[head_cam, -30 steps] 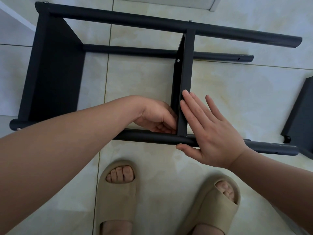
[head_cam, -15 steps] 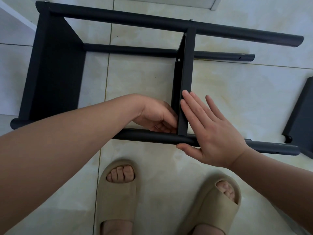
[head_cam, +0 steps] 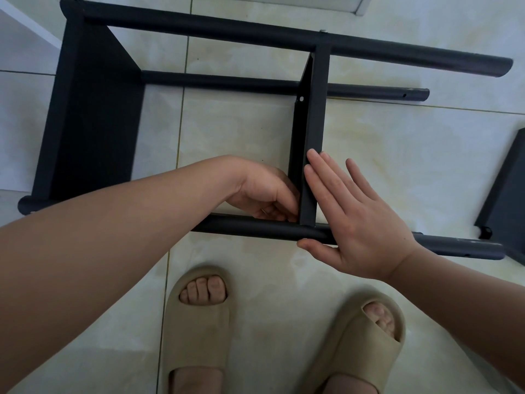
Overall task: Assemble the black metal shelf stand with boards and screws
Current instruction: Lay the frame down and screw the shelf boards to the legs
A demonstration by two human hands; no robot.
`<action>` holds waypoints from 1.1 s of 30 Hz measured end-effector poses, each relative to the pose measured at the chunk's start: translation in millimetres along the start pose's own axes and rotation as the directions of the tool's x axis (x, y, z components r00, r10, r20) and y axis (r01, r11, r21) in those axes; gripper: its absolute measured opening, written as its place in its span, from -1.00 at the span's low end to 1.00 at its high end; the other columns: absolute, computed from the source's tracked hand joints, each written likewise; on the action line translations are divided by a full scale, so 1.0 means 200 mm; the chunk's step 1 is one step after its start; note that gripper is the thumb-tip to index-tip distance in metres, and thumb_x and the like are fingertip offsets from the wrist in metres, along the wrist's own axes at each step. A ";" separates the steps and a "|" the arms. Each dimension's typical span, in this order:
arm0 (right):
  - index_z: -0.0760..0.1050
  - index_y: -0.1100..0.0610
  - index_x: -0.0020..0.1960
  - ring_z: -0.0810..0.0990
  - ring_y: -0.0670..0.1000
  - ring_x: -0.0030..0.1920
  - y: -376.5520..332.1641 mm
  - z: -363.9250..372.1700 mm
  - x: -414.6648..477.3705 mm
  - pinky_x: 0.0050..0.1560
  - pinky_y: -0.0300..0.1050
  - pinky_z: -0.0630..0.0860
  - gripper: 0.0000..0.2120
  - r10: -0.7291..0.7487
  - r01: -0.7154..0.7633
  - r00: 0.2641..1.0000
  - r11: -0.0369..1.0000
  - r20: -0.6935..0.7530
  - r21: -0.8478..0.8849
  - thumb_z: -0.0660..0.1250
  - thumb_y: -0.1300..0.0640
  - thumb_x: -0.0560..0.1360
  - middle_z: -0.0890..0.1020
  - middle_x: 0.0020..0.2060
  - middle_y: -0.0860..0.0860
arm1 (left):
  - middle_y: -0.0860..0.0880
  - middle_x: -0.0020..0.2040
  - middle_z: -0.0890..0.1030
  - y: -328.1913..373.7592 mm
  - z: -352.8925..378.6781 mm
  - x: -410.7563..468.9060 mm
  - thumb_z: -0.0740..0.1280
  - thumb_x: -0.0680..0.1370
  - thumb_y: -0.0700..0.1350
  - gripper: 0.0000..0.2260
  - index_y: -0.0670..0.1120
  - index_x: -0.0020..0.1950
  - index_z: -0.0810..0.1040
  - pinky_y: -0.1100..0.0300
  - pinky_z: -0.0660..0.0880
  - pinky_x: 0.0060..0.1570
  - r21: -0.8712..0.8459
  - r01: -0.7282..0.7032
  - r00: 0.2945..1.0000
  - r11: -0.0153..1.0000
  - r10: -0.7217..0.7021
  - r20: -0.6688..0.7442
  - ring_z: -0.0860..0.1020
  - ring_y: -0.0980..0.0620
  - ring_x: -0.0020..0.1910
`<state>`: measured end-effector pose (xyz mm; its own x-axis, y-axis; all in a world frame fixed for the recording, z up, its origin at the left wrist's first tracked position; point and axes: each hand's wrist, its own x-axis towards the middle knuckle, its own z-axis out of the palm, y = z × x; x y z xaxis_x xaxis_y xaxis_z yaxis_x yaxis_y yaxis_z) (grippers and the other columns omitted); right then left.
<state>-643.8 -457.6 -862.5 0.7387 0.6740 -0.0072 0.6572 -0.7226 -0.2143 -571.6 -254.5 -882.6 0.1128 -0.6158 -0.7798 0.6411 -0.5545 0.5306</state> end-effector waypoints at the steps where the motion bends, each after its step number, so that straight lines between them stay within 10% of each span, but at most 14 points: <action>1: 0.10 0.34 0.59 0.05 0.20 0.62 0.00 0.00 0.00 0.55 0.29 0.12 -0.15 0.000 0.000 1.000 1.000 -0.001 0.000 0.10 -0.32 0.61 0.08 0.61 0.23 | -0.06 -0.22 0.60 0.00 0.00 0.00 0.30 0.57 -0.32 -0.88 -0.15 -0.05 0.60 0.22 0.48 -0.12 -0.003 0.001 1.000 1.000 -0.001 -0.003 0.54 0.07 -0.27; 20: 0.10 0.34 0.59 0.06 0.20 0.62 0.00 0.00 0.00 0.55 0.29 0.14 -0.15 -0.002 0.002 1.000 1.000 -0.006 0.007 0.12 -0.31 0.61 0.08 0.61 0.22 | -0.11 -0.12 0.62 0.06 -0.04 -0.01 0.35 0.53 -0.37 -0.86 -0.15 -0.08 0.63 0.08 0.46 0.19 0.121 0.008 1.000 0.993 -0.011 0.024 0.54 -0.05 -0.05; 33: 0.11 0.34 0.59 0.06 0.20 0.62 0.00 0.00 0.00 0.54 0.30 0.14 -0.14 -0.003 0.003 1.000 1.000 -0.006 -0.001 0.13 -0.31 0.61 0.08 0.61 0.23 | -0.01 -0.27 0.60 0.04 -0.03 0.01 0.33 0.56 -0.34 -0.87 -0.14 -0.08 0.60 0.25 0.46 -0.11 0.053 0.022 0.999 0.998 -0.023 0.024 0.51 0.08 -0.24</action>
<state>-643.2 -457.4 -863.2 0.7374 0.6755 -0.0008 0.6598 -0.7205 -0.2132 -560.8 -256.4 -881.8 0.0796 -0.6162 -0.7835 0.6024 -0.5965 0.5303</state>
